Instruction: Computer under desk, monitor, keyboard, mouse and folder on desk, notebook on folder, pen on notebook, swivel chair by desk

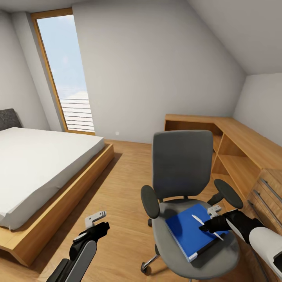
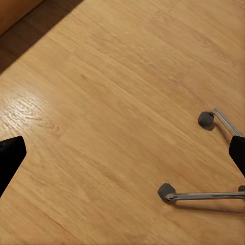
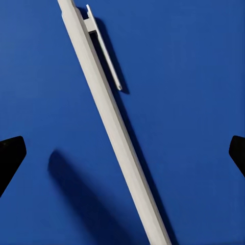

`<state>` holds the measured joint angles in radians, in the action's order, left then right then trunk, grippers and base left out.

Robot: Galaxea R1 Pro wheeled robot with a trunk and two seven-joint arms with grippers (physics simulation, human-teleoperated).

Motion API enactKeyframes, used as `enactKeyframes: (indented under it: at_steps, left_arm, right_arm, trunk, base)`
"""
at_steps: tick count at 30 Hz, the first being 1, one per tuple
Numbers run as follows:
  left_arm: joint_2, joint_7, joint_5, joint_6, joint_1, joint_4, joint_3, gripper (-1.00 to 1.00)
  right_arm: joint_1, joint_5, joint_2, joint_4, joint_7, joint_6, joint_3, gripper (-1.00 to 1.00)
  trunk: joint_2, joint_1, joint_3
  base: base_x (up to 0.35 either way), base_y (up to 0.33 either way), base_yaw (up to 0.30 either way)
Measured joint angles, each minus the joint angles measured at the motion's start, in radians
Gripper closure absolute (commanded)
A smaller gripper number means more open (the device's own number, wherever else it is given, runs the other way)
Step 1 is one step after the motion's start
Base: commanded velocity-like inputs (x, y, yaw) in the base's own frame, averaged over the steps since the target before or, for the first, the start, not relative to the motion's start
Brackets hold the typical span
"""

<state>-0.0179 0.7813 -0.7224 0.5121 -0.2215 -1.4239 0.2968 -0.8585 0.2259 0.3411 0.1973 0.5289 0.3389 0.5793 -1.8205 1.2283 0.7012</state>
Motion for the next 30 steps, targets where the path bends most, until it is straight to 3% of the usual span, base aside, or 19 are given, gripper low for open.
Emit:
enactKeyframes:
  at_steps: [25,26,30]
  left_arm:
    - [-0.001,0.0,0.001,0.0,0.0,0.0,0.0,-1.0]
    - [-0.001,0.0,0.001,0.0,0.0,0.0,0.0,-1.0]
    - [-0.001,0.0,0.001,0.0,0.0,0.0,0.0,-1.0]
  right_arm:
    - [0.0,0.0,0.0,0.0,0.0,0.0,-0.001,-1.0]
    - [0.0,0.0,0.0,0.0,0.0,0.0,-0.001,1.0]
    - [0.0,0.0,0.0,0.0,0.001,0.0,-0.001,1.0]
  trunk:
    - [-0.021,0.012,0.009]
    - [-0.021,0.012,0.009]
    - [-0.021,0.012,0.009]
  base:
    - [0.0,0.0,0.0]
    - [0.0,0.0,0.0]
    - [0.0,0.0,0.0]
